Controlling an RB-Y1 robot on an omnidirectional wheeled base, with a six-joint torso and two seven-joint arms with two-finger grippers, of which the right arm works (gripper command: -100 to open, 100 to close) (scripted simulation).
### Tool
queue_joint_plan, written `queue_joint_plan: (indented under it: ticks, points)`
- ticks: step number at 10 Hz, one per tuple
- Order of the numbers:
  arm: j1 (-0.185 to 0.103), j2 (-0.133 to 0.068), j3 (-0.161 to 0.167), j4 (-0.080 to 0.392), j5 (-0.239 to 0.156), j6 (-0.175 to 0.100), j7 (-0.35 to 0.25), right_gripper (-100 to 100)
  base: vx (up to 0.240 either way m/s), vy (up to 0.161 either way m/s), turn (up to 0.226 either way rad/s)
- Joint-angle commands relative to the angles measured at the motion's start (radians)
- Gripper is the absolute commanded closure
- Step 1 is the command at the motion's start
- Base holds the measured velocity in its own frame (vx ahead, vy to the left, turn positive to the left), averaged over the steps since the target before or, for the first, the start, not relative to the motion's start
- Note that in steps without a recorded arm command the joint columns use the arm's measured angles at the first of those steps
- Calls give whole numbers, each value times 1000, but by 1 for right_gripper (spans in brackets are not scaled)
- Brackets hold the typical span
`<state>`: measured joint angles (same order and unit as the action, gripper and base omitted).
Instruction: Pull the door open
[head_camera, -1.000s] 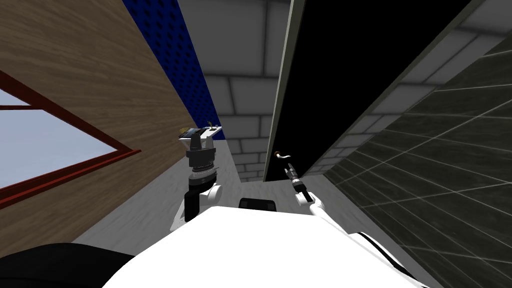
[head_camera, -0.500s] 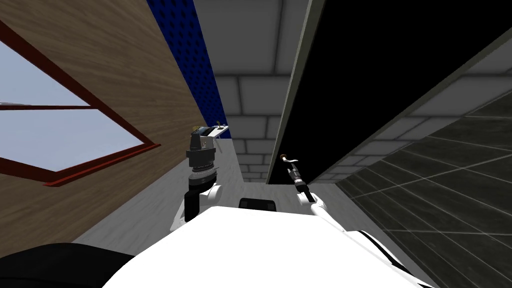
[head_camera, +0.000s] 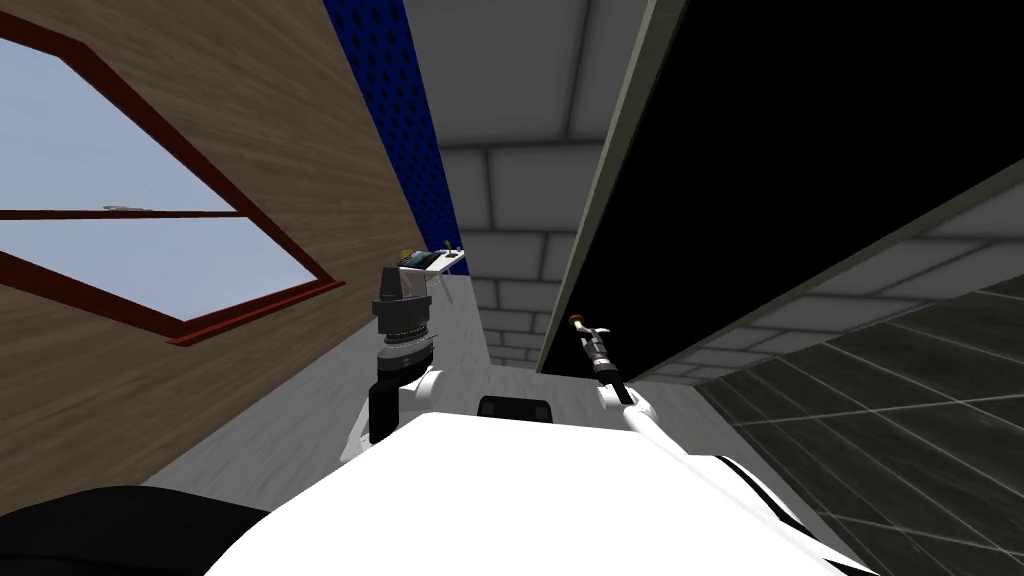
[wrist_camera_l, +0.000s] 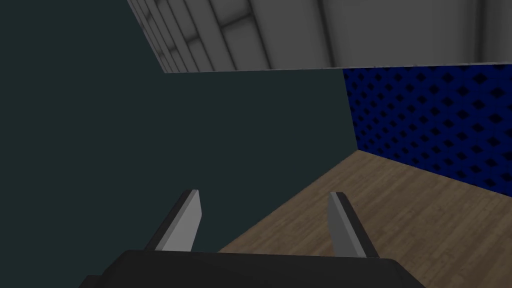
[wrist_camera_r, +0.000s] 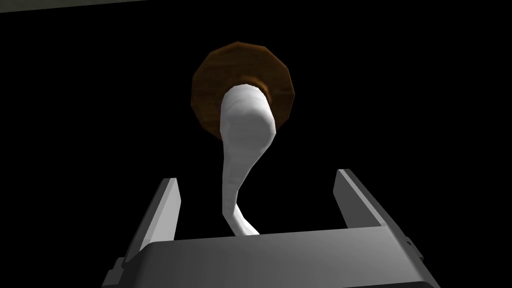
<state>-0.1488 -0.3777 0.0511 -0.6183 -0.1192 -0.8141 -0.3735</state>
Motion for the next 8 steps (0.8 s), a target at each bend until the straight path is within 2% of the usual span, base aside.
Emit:
queue_joint_plan:
  ticks: [1, 2, 3, 5, 6, 7, 8]
  points:
    - [-8, 2, -26, 28, -5, -10, 7, -100, 52, -29, 198]
    - [-19, 5, -56, 60, -10, -17, 15, -100, 80, -57, 349]
    - [-19, 5, -56, 34, -10, -17, 15, -100, 54, -62, 135]
    - [-23, 6, -68, 73, -13, -20, 18, -100, 17, -25, 30]
    - [-30, 7, -86, 92, -16, -24, 22, -100, 31, -49, 249]
    - [-23, 6, -75, 78, -14, -23, 18, -100, 17, -31, 58]
    - [-23, 6, -75, 78, -14, -23, 18, 100, -3, 6, -52]
